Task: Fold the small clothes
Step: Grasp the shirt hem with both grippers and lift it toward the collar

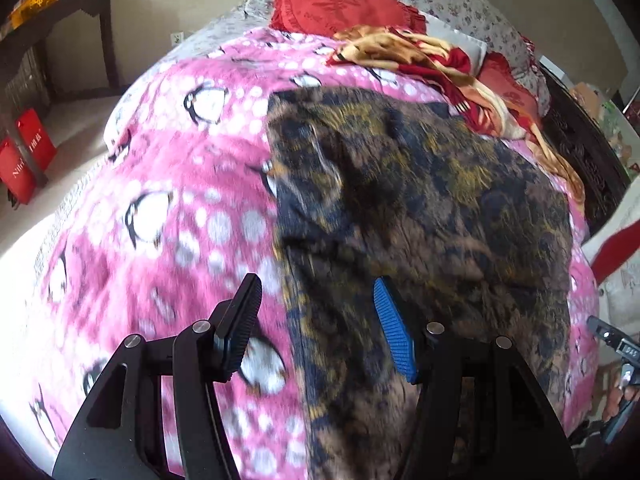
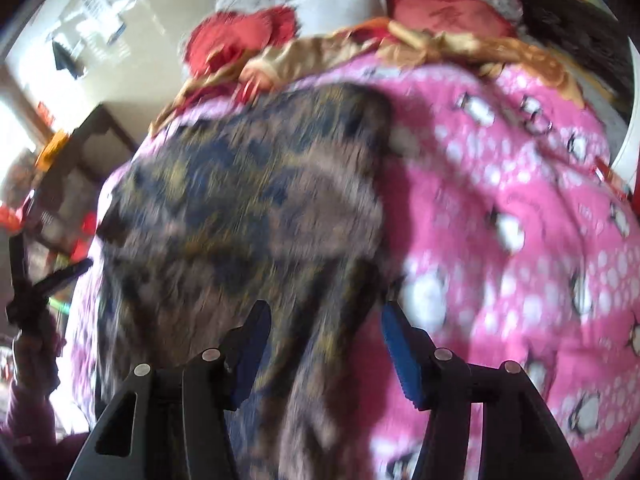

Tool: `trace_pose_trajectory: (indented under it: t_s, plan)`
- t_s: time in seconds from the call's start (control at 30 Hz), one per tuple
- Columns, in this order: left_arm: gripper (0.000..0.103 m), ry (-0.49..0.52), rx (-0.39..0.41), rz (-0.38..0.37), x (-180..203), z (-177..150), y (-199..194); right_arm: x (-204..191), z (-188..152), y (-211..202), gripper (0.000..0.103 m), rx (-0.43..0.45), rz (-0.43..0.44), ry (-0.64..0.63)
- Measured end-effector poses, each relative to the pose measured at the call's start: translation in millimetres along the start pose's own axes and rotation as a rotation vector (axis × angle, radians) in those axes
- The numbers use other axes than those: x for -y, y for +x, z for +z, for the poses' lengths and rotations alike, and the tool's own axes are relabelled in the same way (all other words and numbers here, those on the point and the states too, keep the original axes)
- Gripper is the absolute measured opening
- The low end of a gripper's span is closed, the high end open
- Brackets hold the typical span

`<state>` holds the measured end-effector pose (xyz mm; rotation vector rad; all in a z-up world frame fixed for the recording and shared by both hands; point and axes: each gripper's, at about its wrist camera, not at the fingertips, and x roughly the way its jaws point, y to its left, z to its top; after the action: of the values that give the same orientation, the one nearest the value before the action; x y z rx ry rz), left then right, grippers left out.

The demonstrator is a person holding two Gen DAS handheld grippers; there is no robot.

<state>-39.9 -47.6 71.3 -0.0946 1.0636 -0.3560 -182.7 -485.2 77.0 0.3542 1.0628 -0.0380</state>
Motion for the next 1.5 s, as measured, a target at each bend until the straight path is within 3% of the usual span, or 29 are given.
trace_pose_trajectory:
  t_s: [0.13,0.23,0.27,0.3,0.33,0.53,0.7,0.77,0.83,0.87,1.03,1.13,1.2,1.5]
  plan:
    - [0.059,0.002,-0.059,-0.039,4,-32,-6,4,-38,13,0.055,-0.087,0.008,0.022]
    - [0.059,0.014,-0.089,-0.034,5,-56,-11,14,-60,19,0.053,-0.068,0.026,0.075]
    - [0.059,0.016,-0.100,-0.033,5,-62,-12,15,-65,20,0.046,-0.052,0.063,0.095]
    - [0.059,0.018,-0.111,-0.028,5,-67,-13,14,-70,23,0.021,-0.048,0.103,0.091]
    - [0.059,0.019,-0.116,-0.023,5,-73,-16,12,-72,24,0.005,-0.049,0.097,0.065]
    - [0.059,0.033,-0.122,-0.029,5,-105,-39,21,-77,5,0.003,0.020,-0.063,0.047]
    - [0.059,0.056,-0.166,-0.044,6,-134,-56,29,-94,-33,0.006,0.026,0.146,0.099]
    - [0.059,0.053,-0.182,-0.057,6,-144,-62,29,-104,-43,0.018,-0.009,0.160,0.095]
    - [0.059,0.049,-0.208,-0.070,6,-157,-68,30,-114,-54,0.044,-0.031,0.175,0.088]
    - [0.059,0.048,-0.225,-0.072,6,-163,-69,31,-119,-62,0.048,-0.034,0.179,0.078]
    - [0.059,0.003,-0.322,-0.116,5,-193,-65,30,-142,-87,0.050,-0.043,0.150,0.002]
    - [0.060,-0.028,-0.330,-0.126,9,-199,-59,36,-155,-89,0.053,-0.046,0.154,0.008]
    - [0.068,-0.007,-0.328,-0.121,17,-199,-56,40,-161,-85,0.054,-0.052,0.143,0.028]
    - [0.073,0.099,-0.346,-0.087,36,-199,-44,54,-189,-77,0.055,-0.062,0.172,0.107]
